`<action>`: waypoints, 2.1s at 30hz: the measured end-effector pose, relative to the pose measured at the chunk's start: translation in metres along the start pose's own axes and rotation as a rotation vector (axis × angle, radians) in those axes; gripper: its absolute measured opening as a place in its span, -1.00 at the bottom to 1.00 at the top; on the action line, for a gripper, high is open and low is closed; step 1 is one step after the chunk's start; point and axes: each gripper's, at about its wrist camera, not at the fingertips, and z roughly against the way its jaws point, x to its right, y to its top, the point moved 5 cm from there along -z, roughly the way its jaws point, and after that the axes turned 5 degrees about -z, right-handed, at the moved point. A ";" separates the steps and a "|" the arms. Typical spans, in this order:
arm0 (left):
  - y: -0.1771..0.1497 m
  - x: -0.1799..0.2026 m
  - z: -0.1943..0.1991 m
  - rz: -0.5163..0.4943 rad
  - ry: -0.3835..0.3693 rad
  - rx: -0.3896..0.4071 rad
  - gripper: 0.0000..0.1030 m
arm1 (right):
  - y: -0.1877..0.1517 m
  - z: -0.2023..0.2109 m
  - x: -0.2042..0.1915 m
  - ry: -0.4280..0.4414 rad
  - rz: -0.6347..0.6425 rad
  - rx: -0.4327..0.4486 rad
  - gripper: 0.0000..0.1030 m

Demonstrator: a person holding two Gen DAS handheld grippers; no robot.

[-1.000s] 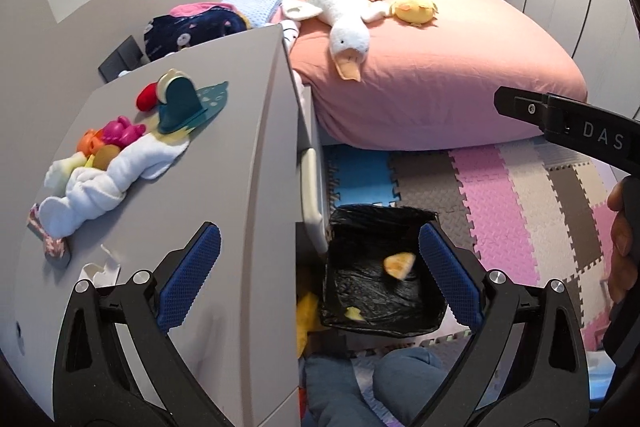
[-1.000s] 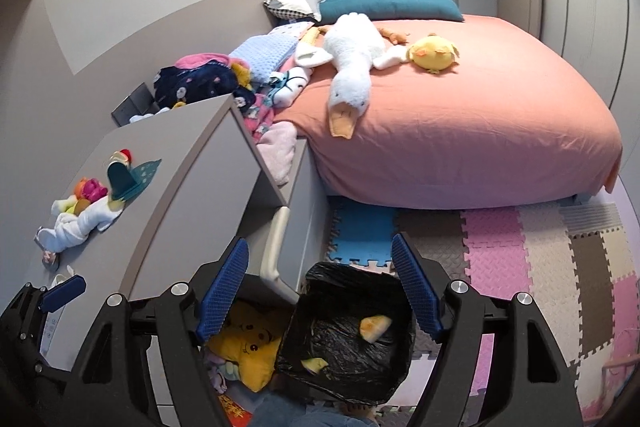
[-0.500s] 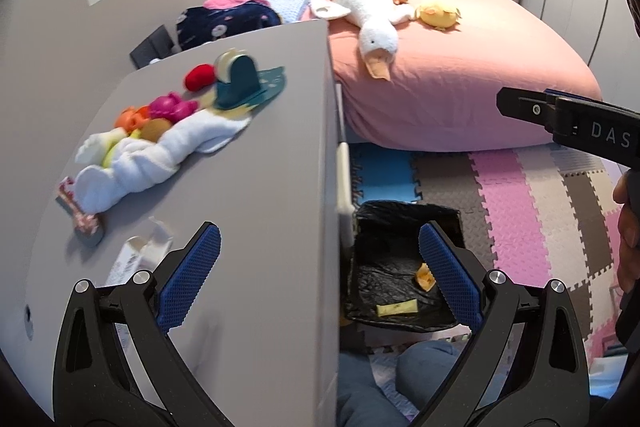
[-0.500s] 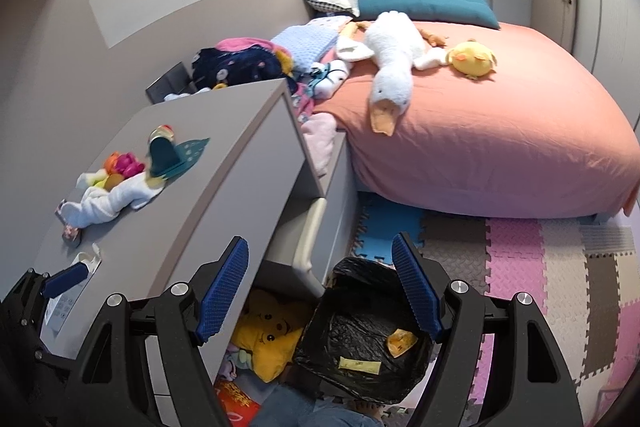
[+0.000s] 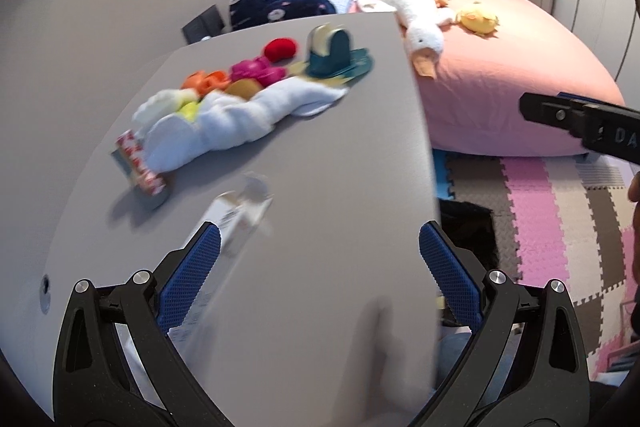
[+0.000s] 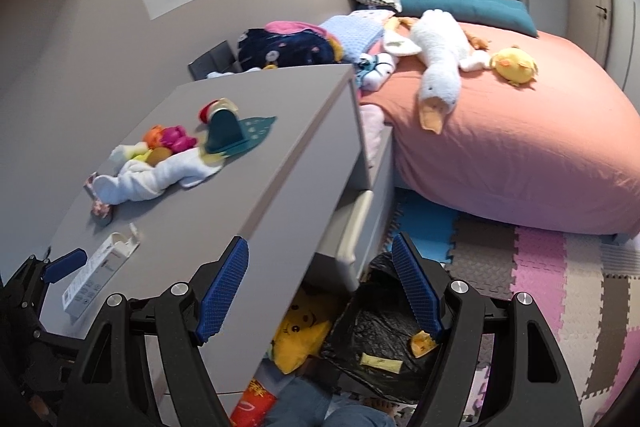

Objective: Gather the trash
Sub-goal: 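Grasp the white box with the left gripper and lift it, then grasp the white towel knot with the right gripper and lift it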

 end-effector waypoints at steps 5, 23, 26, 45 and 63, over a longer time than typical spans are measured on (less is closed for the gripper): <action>-0.015 -0.028 -0.003 0.035 0.047 -0.017 0.87 | -0.004 -0.007 -0.019 0.020 0.022 -0.017 0.45; -0.050 -0.086 -0.026 0.147 -0.034 -0.080 -0.28 | -0.013 -0.031 -0.060 0.047 0.087 -0.059 0.45; -0.046 -0.085 -0.029 0.159 -0.057 -0.073 -0.41 | -0.011 -0.034 -0.063 0.049 0.086 -0.057 0.45; -0.032 -0.134 0.008 0.273 -0.007 0.039 -0.46 | 0.002 -0.055 -0.120 0.110 0.170 -0.062 0.45; -0.040 -0.190 0.019 0.368 0.054 0.075 -0.46 | 0.009 -0.098 -0.225 0.126 0.426 -0.094 0.45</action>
